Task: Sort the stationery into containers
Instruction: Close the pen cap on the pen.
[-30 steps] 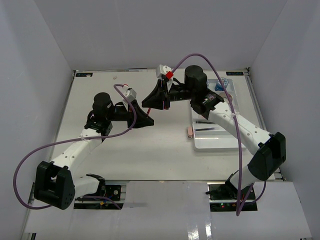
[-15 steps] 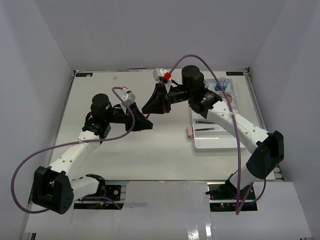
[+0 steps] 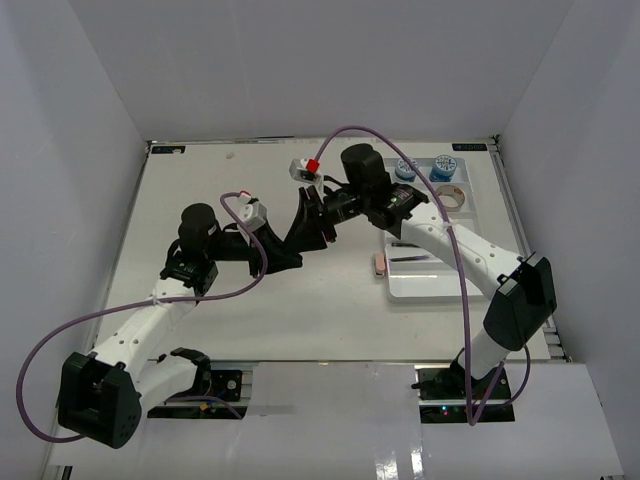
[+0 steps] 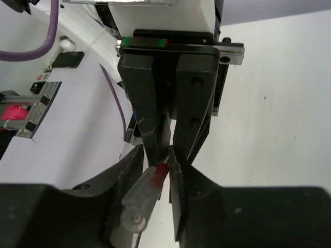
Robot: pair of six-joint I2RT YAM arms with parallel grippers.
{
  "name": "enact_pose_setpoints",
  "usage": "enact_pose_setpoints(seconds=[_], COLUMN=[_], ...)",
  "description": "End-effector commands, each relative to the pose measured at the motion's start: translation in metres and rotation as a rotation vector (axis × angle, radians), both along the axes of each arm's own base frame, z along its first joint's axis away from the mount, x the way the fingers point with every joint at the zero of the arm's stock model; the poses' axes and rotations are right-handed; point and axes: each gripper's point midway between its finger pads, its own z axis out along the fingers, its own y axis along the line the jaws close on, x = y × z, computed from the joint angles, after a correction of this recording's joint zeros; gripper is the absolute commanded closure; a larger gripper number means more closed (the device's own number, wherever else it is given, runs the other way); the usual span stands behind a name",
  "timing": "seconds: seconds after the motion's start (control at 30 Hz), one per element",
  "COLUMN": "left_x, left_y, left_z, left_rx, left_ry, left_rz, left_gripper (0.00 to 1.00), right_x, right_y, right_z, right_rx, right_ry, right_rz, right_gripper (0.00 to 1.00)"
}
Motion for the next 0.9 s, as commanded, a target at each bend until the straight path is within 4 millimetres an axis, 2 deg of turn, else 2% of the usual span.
enact_pose_setpoints(seconds=[0.0, 0.07, 0.27, 0.4, 0.6, 0.87], left_x=[-0.014, -0.013, -0.006, 0.002, 0.006, 0.011], left_y=[-0.001, -0.002, -0.003, -0.004, -0.004, -0.004], left_z=[0.068, 0.064, 0.055, 0.050, 0.045, 0.041], left_rx=[-0.122, -0.118, -0.108, -0.102, -0.096, -0.091], left_ry=[-0.409, -0.401, -0.372, -0.347, -0.315, -0.291], left_rz=[-0.044, -0.040, -0.012, 0.022, 0.039, 0.066], left_gripper=[1.00, 1.00, 1.00, 1.00, 1.00, 1.00], right_x=[-0.007, -0.005, -0.002, -0.001, 0.001, 0.017], right_y=[-0.005, -0.004, -0.003, -0.006, -0.017, -0.049], right_z=[-0.066, -0.061, -0.044, -0.041, -0.042, -0.032], right_rx=[-0.245, -0.236, -0.204, -0.203, -0.207, -0.187], right_ry=[0.181, 0.172, 0.131, 0.109, 0.082, 0.024], right_rz=[-0.058, -0.065, -0.082, -0.111, -0.154, -0.273], right_gripper=[0.64, 0.60, 0.40, 0.28, 0.19, 0.10])
